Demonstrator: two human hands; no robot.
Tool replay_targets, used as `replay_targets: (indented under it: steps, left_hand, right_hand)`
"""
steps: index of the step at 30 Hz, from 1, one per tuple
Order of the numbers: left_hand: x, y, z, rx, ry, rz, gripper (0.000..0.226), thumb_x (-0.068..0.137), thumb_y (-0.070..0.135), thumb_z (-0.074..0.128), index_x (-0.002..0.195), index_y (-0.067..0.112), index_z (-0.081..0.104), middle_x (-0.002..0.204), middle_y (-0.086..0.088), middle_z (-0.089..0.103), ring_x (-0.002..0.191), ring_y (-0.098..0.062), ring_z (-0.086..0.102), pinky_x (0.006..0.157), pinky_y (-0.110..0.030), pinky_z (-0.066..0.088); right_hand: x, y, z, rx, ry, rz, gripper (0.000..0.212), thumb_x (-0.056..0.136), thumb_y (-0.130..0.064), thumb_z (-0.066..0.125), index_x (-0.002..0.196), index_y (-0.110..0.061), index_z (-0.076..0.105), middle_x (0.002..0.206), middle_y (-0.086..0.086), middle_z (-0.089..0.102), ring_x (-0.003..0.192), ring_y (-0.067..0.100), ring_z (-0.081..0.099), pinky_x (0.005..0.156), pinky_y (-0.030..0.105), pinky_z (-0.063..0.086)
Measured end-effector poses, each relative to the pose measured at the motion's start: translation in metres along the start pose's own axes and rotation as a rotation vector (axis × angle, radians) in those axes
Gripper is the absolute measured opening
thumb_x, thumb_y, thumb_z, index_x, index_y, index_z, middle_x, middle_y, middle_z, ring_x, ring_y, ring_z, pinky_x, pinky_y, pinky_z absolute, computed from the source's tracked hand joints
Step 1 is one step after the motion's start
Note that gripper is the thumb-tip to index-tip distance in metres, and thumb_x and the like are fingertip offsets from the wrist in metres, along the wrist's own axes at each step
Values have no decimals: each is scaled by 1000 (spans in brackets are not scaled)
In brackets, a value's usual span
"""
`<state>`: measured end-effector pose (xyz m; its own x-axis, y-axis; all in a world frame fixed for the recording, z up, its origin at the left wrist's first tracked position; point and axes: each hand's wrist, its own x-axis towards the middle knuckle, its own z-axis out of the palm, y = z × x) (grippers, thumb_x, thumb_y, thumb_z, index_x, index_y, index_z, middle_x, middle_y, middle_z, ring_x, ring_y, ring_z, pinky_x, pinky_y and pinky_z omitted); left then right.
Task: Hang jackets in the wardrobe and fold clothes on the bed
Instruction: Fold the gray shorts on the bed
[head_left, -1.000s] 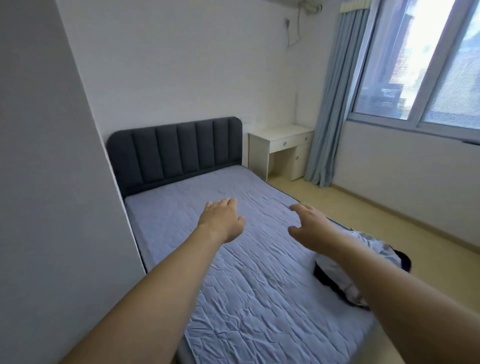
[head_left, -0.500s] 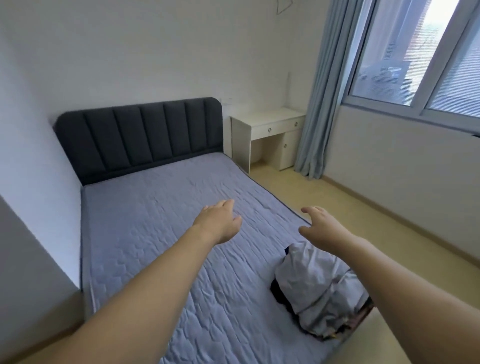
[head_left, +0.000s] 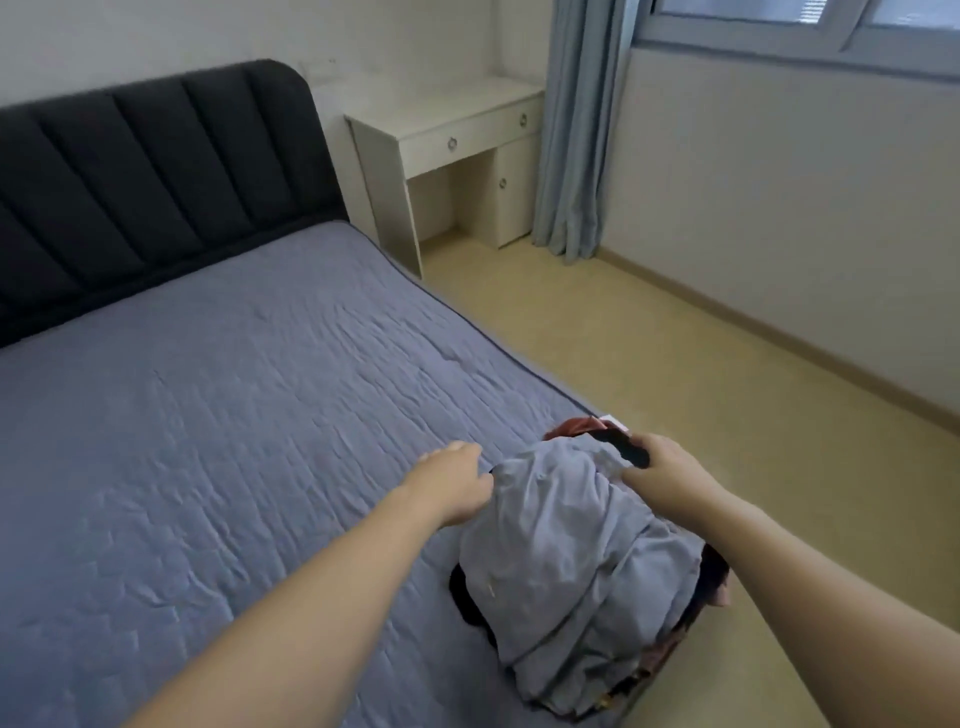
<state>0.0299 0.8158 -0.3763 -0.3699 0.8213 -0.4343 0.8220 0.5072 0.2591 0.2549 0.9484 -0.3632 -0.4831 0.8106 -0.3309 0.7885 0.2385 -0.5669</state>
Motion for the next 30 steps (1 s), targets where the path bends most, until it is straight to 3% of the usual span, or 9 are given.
replay_targets:
  steps: [3, 6, 12, 15, 18, 21, 24, 27, 30]
  left_hand:
    - [94, 42, 54, 22, -50, 44, 49, 99, 36, 38, 142, 12, 41, 149, -10, 39, 131, -31, 44, 108, -40, 36]
    - [187, 75, 107, 4, -111, 58, 49, 97, 33, 41, 141, 11, 43, 149, -10, 41, 133, -30, 43, 109, -39, 36]
    - [337, 111, 178, -73, -110, 51, 55, 94, 19, 45, 149, 18, 35, 153, -10, 37, 139, -26, 37, 114, -36, 29]
    - [382, 123, 203, 93, -160, 147, 73, 88, 10, 44, 154, 30, 21, 162, -4, 17, 146, -26, 22, 118, -41, 22]
    - [406, 141, 213, 413, -245, 306, 72, 82, 15, 53, 147, 34, 32, 163, 2, 7, 149, -24, 7, 120, -48, 13]
    - [414, 148, 213, 625, -176, 485, 47, 81, 29, 55, 128, 27, 54, 154, 2, 31, 145, -23, 19, 119, -48, 13]
    - [408, 140, 203, 749, -148, 637, 40, 82, 39, 49, 114, 23, 67, 131, 1, 52, 133, -21, 36, 120, -47, 8]
    - [389, 122, 186, 741, -188, 675, 36, 86, 40, 45, 103, 19, 70, 106, -10, 64, 116, -24, 52, 123, -40, 2]
    - [359, 96, 167, 791, -174, 694, 33, 89, 39, 45, 100, 17, 66, 97, -13, 68, 105, -28, 56, 120, -35, 11]
  right_hand:
    - [80, 86, 23, 77, -46, 165, 56, 86, -19, 52, 141, -13, 44, 126, 5, 59, 87, 15, 62, 66, 27, 46]
    - [148, 166, 53, 70, -125, 257, 61, 88, -19, 51, 146, -10, 36, 144, 8, 46, 120, 23, 53, 89, 29, 42]
    - [236, 261, 109, -97, -233, 287, 74, 88, -34, 54, 151, -13, 21, 153, 9, 28, 137, 31, 32, 108, 40, 35]
    - [257, 282, 129, -194, -286, 232, 80, 86, -51, 55, 149, -16, 22, 148, 8, 35, 133, 30, 36, 106, 38, 35]
    - [265, 292, 139, -307, -205, 131, 66, 80, -60, 54, 129, -19, 40, 127, 5, 44, 117, 27, 42, 98, 37, 37]
    - [263, 290, 140, -425, -92, -52, 58, 78, -54, 50, 124, -19, 44, 117, 3, 42, 103, 25, 43, 88, 35, 40]
    - [259, 286, 144, -355, -145, -110, 49, 83, -50, 50, 119, -18, 46, 121, 3, 37, 101, 24, 39, 90, 33, 38]
    - [257, 279, 141, -357, -246, -55, 47, 88, -56, 51, 116, -18, 49, 134, 4, 29, 115, 27, 34, 100, 33, 33]
    - [258, 257, 135, -430, -288, -73, 37, 92, -47, 50, 118, -22, 56, 151, 9, 21, 135, 29, 29, 108, 35, 28]
